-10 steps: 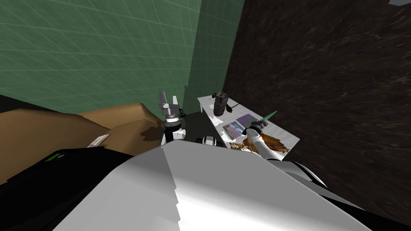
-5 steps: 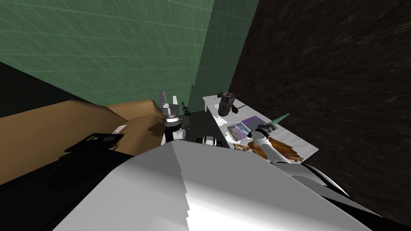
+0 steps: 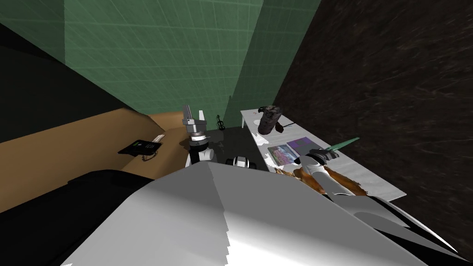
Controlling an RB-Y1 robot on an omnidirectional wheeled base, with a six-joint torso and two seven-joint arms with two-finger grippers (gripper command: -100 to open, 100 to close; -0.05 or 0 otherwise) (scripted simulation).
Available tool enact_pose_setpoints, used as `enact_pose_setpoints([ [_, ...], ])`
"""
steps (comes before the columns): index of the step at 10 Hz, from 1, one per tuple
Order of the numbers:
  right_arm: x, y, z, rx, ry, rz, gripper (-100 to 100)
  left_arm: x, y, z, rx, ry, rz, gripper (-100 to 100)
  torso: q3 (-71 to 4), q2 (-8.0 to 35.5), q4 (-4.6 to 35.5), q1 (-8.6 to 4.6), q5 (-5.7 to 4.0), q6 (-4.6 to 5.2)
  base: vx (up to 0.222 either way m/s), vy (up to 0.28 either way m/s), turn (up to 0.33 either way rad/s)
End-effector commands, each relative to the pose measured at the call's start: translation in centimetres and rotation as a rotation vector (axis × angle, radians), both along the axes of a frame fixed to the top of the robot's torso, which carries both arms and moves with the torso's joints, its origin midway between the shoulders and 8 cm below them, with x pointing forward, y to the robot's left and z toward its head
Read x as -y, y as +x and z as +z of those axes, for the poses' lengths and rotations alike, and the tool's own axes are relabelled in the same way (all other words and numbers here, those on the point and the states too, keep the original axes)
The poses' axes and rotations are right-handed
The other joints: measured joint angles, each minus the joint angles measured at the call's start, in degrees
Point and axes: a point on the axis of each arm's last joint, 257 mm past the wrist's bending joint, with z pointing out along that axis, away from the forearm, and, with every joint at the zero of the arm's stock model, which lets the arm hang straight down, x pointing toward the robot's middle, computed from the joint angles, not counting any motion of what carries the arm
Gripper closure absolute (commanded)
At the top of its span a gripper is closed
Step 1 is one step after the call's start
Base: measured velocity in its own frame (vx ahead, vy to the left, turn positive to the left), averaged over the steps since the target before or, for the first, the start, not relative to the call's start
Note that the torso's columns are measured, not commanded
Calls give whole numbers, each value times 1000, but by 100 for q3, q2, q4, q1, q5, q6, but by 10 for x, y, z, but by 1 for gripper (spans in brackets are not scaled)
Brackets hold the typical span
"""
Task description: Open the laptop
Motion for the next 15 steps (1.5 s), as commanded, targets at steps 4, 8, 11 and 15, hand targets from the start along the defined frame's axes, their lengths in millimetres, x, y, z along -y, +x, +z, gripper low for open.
enact_pose_setpoints([
  [4,47,-45,9,-1,-23,-104,100,0,0,0,0,0,0,0,2,2,13,20,24,-17,-27,31,110],
  [8,58,-54,7,-103,-59,-96,100,0,0,0,0,0,0,0,-35,-50,-2,71,45,-39,92,61,20],
  [11,76,-77,2,-222,-99,-104,100,0,0,0,0,0,0,0,5,5,27,44,33,-37,119,56,22],
  [15,93,-101,0,-340,-138,-114,100,0,0,0,0,0,0,0,15,29,43,69,60,-36,101,48,8],
])
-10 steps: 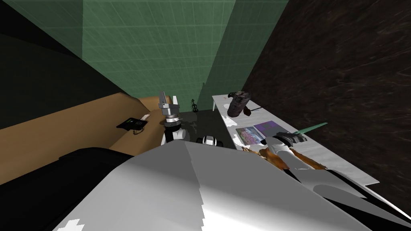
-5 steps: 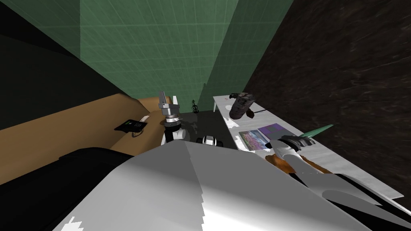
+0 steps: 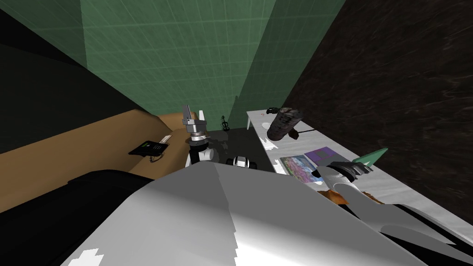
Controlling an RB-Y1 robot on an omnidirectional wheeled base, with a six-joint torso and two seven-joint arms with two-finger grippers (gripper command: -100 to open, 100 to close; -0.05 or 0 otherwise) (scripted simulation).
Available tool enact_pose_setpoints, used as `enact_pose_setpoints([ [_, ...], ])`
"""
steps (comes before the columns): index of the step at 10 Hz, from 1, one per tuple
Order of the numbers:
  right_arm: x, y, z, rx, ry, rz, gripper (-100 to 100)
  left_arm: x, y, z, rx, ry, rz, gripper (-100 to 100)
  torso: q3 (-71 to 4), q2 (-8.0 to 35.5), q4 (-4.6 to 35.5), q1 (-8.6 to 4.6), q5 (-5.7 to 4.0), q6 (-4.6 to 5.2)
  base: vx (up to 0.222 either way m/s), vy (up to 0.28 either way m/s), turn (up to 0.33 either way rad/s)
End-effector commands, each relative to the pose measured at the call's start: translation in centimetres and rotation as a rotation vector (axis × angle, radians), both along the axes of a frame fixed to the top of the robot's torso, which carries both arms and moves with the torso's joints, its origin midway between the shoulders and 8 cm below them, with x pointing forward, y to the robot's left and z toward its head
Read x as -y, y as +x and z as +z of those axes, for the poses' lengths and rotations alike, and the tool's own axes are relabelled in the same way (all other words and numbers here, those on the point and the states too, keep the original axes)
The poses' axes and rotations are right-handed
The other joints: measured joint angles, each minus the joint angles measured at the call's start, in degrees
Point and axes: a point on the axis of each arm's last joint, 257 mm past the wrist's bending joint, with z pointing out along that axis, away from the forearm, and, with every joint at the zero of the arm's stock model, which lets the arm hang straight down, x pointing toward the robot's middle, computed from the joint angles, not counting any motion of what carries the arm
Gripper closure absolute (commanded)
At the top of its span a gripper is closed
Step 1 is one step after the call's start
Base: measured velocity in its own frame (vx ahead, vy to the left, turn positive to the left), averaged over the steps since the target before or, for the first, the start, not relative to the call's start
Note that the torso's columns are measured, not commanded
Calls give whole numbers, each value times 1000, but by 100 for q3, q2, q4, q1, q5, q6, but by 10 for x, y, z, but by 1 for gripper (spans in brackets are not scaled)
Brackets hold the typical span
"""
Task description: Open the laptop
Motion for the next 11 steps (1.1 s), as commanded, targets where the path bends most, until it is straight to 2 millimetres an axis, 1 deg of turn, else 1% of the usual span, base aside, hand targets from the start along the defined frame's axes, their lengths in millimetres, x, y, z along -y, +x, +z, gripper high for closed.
enact_pose_setpoints([
  [1,7,-11,-1,-54,-16,-6,100,0,0,0,0,0,0,0,3,2,6,11,9,-5,55,23,-1],
  [2,13,-19,-1,-94,-27,-10,100,0,0,0,0,0,0,0,0,-1,7,18,14,-9,68,27,9],
  [3,9,-16,-3,-71,-16,-8,100,0,0,0,0,0,0,0,-7,-13,4,26,18,-12,33,13,-6],
  [4,11,-35,-15,-154,-38,-14,100,0,0,0,0,0,0,0,-7,-11,4,23,15,-16,103,10,27],
  [5,11,-44,-20,-192,-48,-17,100,0,0,0,0,0,0,0,-17,-34,-3,18,10,-14,173,14,27],
  [7,11,-44,-20,-192,-48,-17,100,0,0,0,0,0,0,0,-19,-31,-2,16,11,-22,83,19,0],
  [10,13,-72,-34,-306,-79,-24,100,0,0,0,0,0,0,0,-7,-12,3,20,15,-4,94,5,28],
  [11,13,-72,-34,-306,-79,-24,100,0,0,0,0,0,0,0,-15,-23,-1,25,17,-6,97,10,-11],
])
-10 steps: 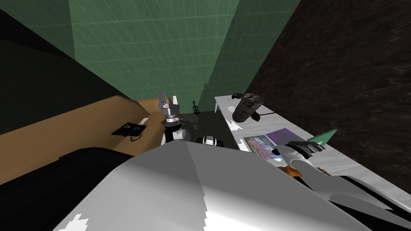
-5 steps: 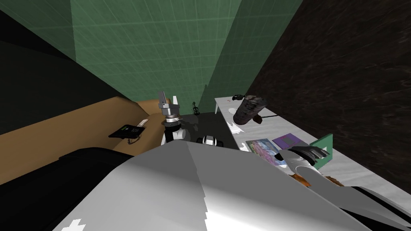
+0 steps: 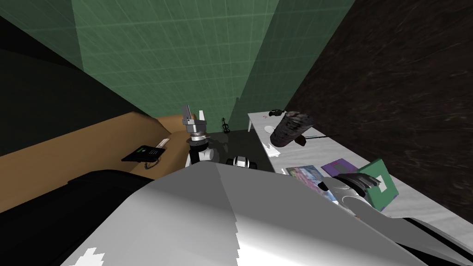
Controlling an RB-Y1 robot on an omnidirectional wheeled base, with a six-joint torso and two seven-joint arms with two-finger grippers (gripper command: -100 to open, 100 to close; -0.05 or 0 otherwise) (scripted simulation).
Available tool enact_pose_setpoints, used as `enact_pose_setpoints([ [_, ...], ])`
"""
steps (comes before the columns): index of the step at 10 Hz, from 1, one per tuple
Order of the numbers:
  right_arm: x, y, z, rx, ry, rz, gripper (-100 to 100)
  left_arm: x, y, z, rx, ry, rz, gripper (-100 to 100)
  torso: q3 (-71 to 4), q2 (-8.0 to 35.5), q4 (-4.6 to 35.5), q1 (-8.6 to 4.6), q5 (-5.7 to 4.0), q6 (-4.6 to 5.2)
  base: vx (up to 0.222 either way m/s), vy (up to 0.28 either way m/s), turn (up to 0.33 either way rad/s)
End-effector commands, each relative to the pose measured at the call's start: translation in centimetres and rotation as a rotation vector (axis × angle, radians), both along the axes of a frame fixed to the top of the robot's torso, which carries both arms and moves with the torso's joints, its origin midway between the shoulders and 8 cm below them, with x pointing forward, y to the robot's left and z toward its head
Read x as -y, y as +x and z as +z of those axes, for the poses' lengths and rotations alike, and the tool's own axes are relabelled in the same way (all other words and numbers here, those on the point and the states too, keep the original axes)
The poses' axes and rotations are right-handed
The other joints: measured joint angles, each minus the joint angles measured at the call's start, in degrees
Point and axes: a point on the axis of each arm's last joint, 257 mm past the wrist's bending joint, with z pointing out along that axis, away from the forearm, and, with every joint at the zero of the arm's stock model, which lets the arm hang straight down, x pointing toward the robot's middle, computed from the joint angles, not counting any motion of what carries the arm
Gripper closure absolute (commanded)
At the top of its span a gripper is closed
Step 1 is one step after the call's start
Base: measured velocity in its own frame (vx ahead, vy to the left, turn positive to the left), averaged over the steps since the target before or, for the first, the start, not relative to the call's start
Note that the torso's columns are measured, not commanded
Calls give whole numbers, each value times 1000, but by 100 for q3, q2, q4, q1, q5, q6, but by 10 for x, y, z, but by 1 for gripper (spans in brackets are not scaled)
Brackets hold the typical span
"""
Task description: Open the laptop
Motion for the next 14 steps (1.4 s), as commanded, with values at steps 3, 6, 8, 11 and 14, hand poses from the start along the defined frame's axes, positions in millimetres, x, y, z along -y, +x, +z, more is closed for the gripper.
enact_pose_setpoints([
  [3,16,-20,3,-92,-24,-4,-100,0,0,0,0,0,0,0,-3,-1,-2,-7,-1,-7,101,26,15],
  [6,25,-18,13,-92,-23,-3,-100,0,0,0,0,0,0,0,23,29,7,-24,-18,-5,-23,44,-4],
  [8,34,-16,23,-91,-22,-3,-100,0,0,0,0,0,0,0,4,1,-1,-15,-15,-4,-11,60,-5],
  [11,43,-15,36,-94,-25,-2,-100,0,0,0,0,0,0,0,4,0,-2,-19,-17,-6,-3,45,-4],
  [14,44,-15,36,-93,-23,-1,0,0,0,0,0,0,0,0,7,5,0,-27,-20,-5,0,2,0],
])
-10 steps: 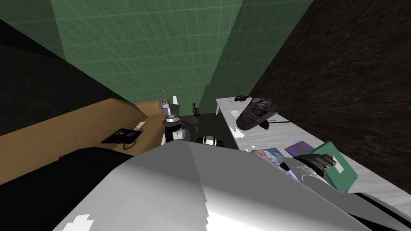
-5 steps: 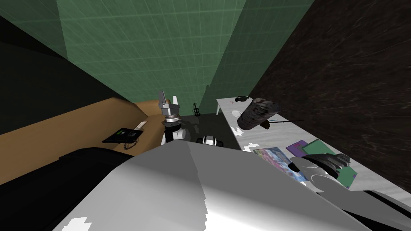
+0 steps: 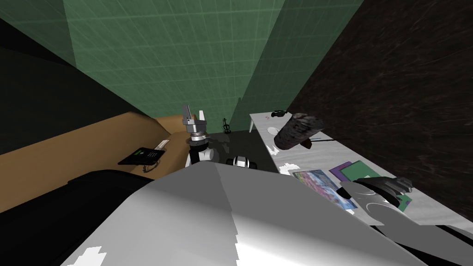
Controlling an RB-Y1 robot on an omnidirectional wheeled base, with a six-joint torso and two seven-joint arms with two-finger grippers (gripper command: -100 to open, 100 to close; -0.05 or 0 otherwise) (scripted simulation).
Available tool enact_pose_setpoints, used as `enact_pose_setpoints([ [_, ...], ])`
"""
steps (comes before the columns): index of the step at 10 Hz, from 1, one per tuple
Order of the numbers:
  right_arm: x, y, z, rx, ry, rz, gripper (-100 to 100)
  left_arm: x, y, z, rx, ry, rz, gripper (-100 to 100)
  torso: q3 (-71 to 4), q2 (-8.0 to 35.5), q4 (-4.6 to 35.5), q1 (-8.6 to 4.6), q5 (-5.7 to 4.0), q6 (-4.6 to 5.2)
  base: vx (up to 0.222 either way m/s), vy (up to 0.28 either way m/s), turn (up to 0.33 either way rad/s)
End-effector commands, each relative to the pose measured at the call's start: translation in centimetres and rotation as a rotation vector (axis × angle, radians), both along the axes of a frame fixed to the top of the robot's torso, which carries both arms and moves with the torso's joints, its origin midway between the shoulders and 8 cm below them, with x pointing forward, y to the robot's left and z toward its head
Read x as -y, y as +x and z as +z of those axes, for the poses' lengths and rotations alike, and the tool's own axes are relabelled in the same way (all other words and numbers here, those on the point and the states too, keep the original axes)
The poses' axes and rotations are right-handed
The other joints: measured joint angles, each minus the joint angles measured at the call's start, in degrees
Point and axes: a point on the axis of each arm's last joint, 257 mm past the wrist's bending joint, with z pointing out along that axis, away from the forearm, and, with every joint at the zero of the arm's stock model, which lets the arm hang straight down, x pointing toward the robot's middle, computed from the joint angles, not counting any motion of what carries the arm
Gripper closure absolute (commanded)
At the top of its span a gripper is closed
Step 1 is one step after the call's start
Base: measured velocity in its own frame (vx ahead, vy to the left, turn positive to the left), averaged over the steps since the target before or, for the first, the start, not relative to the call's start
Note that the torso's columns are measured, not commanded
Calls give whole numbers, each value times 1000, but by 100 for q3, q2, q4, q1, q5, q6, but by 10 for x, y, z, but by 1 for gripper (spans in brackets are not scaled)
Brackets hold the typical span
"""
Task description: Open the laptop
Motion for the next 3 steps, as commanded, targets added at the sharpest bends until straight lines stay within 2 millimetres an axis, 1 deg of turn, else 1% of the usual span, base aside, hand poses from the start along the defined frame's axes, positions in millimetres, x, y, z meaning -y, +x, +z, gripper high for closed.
enact_pose_setpoints([
  [1,0,0,0,0,0,0,0,0,0,0,0,0,0,0,0,0,0,5,2,0,0,0,0],
  [3,0,0,0,0,0,0,0,0,0,0,0,0,0,0,-1,-1,0,9,3,0,0,0,0],
])
